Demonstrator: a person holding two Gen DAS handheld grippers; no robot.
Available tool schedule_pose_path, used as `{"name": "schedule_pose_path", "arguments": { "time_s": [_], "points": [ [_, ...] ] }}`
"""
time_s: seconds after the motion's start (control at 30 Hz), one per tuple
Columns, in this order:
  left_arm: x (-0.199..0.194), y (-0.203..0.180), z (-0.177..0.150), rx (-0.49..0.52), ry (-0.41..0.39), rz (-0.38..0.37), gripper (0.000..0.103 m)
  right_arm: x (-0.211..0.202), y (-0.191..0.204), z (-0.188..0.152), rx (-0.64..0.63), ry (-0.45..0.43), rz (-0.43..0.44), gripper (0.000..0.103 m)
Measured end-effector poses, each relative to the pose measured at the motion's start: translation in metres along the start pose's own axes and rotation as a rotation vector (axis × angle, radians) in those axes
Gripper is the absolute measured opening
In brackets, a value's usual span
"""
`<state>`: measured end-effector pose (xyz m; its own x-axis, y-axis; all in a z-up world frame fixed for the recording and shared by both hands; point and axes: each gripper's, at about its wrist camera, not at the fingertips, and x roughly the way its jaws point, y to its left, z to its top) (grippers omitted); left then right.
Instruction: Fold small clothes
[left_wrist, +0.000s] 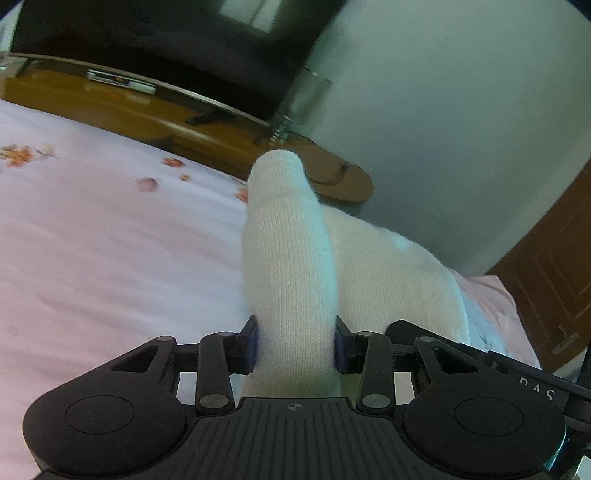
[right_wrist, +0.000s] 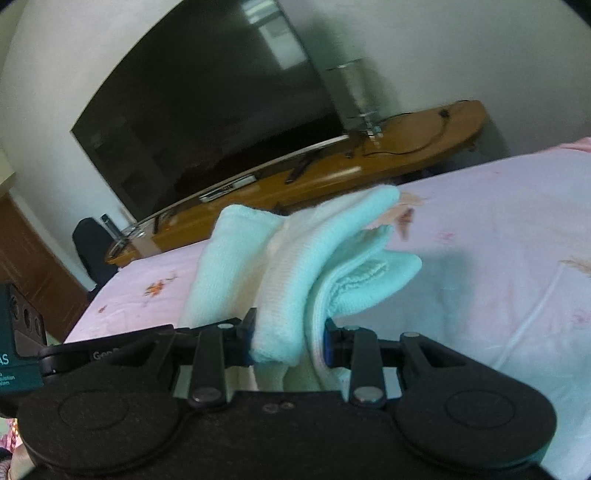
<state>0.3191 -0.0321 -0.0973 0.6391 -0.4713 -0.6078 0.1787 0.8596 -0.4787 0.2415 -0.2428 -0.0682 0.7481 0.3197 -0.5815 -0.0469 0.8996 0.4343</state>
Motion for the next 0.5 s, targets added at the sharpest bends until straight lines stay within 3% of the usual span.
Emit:
{"name": "schedule_pose_path", "arguments": {
  "time_s": [0.27,0.5],
  "points": [
    [-0.031,0.059,0.016,-0.017,-0.042,0.094,0.039,0.039,0.051,-0.004,-0.013,0.033,0.080,0.032],
    [-0.032,0.105,0.026,-0.037,-0.048,0.158,0.039,0.083,0.081,-0.010,-0.011,0.071,0.133,0.032]
  ]
}}
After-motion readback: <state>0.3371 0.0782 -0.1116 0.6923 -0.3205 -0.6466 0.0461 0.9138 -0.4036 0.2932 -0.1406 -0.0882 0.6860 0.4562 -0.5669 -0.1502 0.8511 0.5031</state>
